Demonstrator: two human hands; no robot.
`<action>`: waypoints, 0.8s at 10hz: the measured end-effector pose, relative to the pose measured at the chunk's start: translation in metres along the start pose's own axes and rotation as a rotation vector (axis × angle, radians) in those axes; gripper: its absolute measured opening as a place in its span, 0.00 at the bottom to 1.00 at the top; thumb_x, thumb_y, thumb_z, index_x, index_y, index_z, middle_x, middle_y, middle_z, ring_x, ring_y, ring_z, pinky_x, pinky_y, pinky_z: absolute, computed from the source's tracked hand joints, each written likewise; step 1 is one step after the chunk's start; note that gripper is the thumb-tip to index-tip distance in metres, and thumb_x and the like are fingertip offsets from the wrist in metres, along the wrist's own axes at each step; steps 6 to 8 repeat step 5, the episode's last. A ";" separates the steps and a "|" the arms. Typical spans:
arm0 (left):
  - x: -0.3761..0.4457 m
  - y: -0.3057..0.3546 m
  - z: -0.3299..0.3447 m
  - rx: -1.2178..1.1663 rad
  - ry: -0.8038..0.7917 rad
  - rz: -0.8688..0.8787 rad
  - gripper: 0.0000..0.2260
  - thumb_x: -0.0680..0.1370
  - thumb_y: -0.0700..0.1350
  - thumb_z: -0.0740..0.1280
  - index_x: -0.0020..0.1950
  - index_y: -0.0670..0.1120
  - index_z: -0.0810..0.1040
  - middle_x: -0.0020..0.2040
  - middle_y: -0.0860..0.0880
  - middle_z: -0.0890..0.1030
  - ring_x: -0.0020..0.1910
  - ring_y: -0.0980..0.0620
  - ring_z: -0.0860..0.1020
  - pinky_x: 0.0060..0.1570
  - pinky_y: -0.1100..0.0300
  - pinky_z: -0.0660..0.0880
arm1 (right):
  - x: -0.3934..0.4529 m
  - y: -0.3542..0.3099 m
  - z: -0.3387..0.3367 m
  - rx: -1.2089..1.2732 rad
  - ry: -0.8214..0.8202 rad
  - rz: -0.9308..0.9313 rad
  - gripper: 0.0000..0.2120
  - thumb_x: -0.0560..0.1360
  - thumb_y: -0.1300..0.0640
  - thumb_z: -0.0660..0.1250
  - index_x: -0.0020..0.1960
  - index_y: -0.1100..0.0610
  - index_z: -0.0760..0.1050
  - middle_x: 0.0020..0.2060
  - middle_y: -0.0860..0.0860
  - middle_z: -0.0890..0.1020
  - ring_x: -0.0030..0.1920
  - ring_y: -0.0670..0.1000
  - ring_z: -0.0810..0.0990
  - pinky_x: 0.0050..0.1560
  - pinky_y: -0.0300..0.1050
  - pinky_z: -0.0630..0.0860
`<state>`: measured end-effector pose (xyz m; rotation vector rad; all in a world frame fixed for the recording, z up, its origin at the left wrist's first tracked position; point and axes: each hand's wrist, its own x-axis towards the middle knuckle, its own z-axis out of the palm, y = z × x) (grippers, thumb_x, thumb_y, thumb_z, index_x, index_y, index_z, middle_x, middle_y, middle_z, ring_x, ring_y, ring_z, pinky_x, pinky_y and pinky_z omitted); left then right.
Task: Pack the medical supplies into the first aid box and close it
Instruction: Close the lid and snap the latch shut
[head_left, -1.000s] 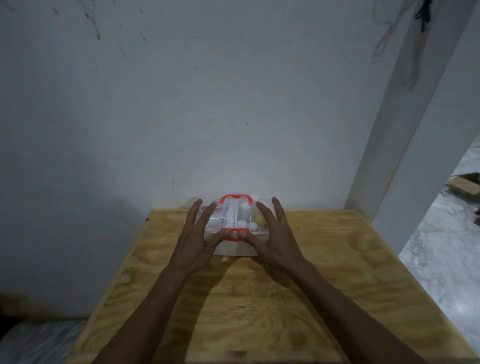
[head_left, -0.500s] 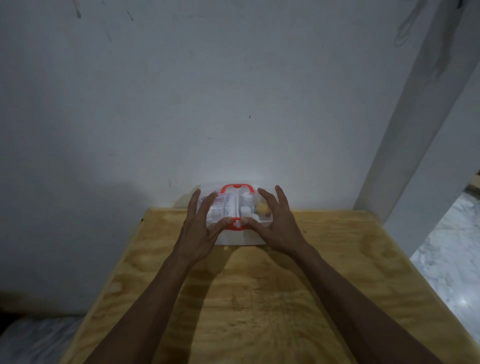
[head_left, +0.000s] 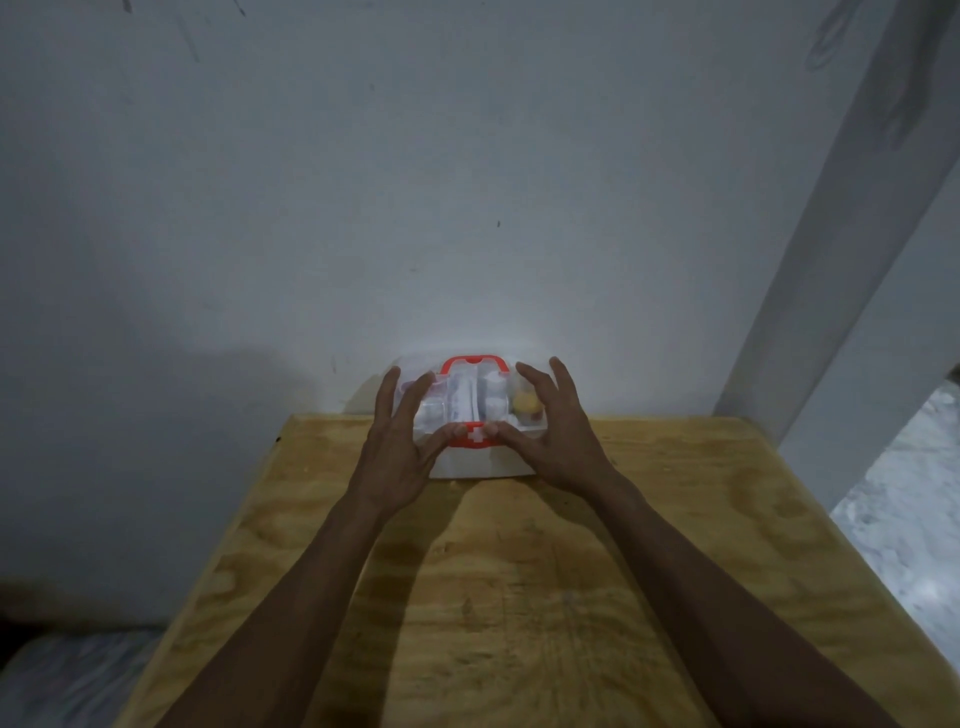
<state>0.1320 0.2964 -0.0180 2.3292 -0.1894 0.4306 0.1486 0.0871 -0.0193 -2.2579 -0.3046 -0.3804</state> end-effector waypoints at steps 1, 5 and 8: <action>-0.001 0.001 -0.001 0.002 -0.004 -0.005 0.35 0.72 0.65 0.61 0.77 0.54 0.59 0.80 0.49 0.49 0.78 0.46 0.53 0.68 0.43 0.64 | 0.000 -0.001 0.000 0.003 -0.010 -0.006 0.45 0.64 0.28 0.64 0.75 0.44 0.56 0.79 0.50 0.47 0.76 0.55 0.57 0.64 0.48 0.63; -0.017 0.031 -0.009 0.292 0.112 -0.103 0.33 0.73 0.67 0.64 0.74 0.55 0.64 0.77 0.47 0.61 0.74 0.45 0.60 0.68 0.43 0.64 | -0.031 -0.024 -0.007 -0.162 0.020 0.112 0.42 0.68 0.27 0.60 0.76 0.41 0.51 0.79 0.50 0.48 0.76 0.58 0.54 0.69 0.61 0.63; -0.017 0.031 -0.009 0.292 0.112 -0.103 0.33 0.73 0.67 0.64 0.74 0.55 0.64 0.77 0.47 0.61 0.74 0.45 0.60 0.68 0.43 0.64 | -0.031 -0.024 -0.007 -0.162 0.020 0.112 0.42 0.68 0.27 0.60 0.76 0.41 0.51 0.79 0.50 0.48 0.76 0.58 0.54 0.69 0.61 0.63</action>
